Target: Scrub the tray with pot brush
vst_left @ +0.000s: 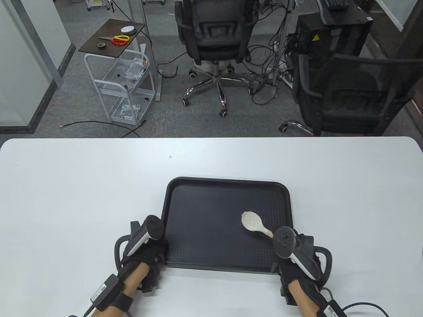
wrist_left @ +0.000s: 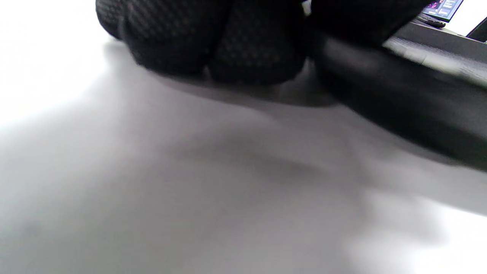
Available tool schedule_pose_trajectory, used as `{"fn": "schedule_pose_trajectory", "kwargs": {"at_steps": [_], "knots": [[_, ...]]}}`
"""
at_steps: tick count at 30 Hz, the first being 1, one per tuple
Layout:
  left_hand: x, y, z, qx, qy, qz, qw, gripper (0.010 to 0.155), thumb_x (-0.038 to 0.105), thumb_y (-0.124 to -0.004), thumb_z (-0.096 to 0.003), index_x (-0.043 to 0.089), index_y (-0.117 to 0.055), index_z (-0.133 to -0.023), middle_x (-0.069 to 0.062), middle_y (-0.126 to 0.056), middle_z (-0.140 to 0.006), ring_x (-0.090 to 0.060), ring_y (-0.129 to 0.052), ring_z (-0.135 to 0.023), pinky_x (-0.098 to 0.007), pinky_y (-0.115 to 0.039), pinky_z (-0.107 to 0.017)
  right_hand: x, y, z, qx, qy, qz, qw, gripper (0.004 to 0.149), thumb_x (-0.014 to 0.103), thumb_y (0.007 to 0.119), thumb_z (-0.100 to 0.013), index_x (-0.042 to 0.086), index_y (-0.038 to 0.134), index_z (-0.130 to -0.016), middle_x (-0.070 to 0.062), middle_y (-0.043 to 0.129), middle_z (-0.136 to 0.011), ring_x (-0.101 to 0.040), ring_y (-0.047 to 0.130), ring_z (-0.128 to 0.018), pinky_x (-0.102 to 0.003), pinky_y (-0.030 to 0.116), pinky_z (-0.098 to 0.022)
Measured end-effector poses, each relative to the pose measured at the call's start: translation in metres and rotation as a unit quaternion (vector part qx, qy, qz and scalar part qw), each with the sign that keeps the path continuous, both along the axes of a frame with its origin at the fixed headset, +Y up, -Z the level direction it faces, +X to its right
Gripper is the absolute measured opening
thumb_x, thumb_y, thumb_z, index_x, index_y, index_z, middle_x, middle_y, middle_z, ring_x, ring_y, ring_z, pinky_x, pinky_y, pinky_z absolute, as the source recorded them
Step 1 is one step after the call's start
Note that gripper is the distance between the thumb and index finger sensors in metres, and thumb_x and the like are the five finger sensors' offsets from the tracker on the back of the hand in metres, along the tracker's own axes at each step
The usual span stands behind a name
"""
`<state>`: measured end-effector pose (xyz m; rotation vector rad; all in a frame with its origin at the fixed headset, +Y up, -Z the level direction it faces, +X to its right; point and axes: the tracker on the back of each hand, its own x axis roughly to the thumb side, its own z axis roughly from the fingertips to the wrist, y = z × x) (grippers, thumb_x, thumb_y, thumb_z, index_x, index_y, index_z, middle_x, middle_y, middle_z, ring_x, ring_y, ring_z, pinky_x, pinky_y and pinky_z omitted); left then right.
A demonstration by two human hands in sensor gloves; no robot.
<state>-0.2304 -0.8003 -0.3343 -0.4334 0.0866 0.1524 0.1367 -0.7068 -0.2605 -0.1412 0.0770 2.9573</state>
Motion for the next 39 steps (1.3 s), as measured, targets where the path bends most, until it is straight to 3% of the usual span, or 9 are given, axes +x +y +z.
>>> {"fn": "schedule_pose_trajectory", "kwargs": {"at_steps": [4,10,15,18,24,32,39], "knots": [[0.000,0.000,0.000,0.000,0.000,0.000,1.000,0.076,0.051,-0.073,-0.0449,0.014,-0.044,-0.104,0.002,-0.090,-0.043,-0.020,-0.091,-0.038,-0.048,-0.066,-0.062,-0.059,-0.006,-0.007,0.010,0.055,-0.019,0.998,0.052,0.027,0.077,-0.049,0.030,0.069,-0.100,-0.009,0.076,-0.096,-0.027,0.087,-0.070,-0.046,0.078,-0.048],[0.000,0.000,0.000,-0.001,-0.001,0.001,1.000,0.076,0.051,-0.073,-0.0449,0.013,-0.044,-0.104,0.002,-0.090,-0.043,-0.020,-0.091,-0.038,-0.048,-0.066,-0.062,-0.123,-0.025,-0.018,-0.020,0.106,-0.020,0.994,0.052,0.027,0.077,-0.049,0.031,0.068,-0.100,-0.008,0.075,-0.096,-0.027,0.086,-0.071,-0.045,0.078,-0.049],[0.000,0.000,0.000,-0.001,-0.001,0.000,1.000,0.076,0.050,-0.073,-0.0448,0.013,-0.044,-0.104,0.002,-0.090,-0.043,-0.020,-0.091,-0.038,-0.048,-0.065,-0.062,-0.149,-0.037,-0.020,-0.018,0.125,0.008,0.992,0.052,0.027,0.076,-0.049,0.031,0.067,-0.100,-0.008,0.074,-0.097,-0.026,0.085,-0.072,-0.045,0.078,-0.050],[0.000,0.000,0.000,-0.002,-0.001,0.001,1.000,0.076,0.050,-0.073,-0.0449,0.013,-0.044,-0.104,0.002,-0.090,-0.043,-0.020,-0.090,-0.038,-0.048,-0.065,-0.062,-0.147,-0.041,-0.019,-0.019,0.129,0.002,0.991,0.052,0.027,0.076,-0.049,0.031,0.067,-0.100,-0.008,0.074,-0.096,-0.026,0.086,-0.071,-0.045,0.079,-0.049],[0.000,0.000,0.000,-0.001,-0.001,0.000,1.000,0.076,0.050,-0.073,-0.0450,0.013,-0.044,-0.104,0.002,-0.090,-0.043,-0.020,-0.090,-0.038,-0.048,-0.065,-0.062,-0.110,-0.044,-0.015,-0.032,0.104,0.003,0.994,0.051,0.027,0.076,-0.048,0.031,0.069,-0.099,-0.009,0.076,-0.095,-0.026,0.087,-0.070,-0.045,0.080,-0.048],[0.000,0.000,0.000,-0.001,0.000,0.000,1.000,0.075,0.051,-0.073,-0.0449,0.014,-0.044,-0.104,0.002,-0.090,-0.043,-0.020,-0.091,-0.038,-0.048,-0.066,-0.062,0.014,-0.044,0.005,-0.072,0.001,-0.022,0.997,0.051,0.025,0.077,-0.048,0.031,0.070,-0.098,-0.010,0.076,-0.095,-0.029,0.087,-0.071,-0.049,0.079,-0.050],[0.000,0.001,0.000,-0.001,0.000,0.000,1.000,0.076,0.051,-0.073,-0.0449,0.014,-0.044,-0.104,0.002,-0.090,-0.043,-0.020,-0.091,-0.038,-0.048,-0.066,-0.062,0.095,-0.035,0.022,-0.079,-0.083,0.011,0.993,0.051,0.024,0.077,-0.048,0.030,0.071,-0.098,-0.012,0.076,-0.095,-0.030,0.087,-0.071,-0.051,0.077,-0.051]]}}
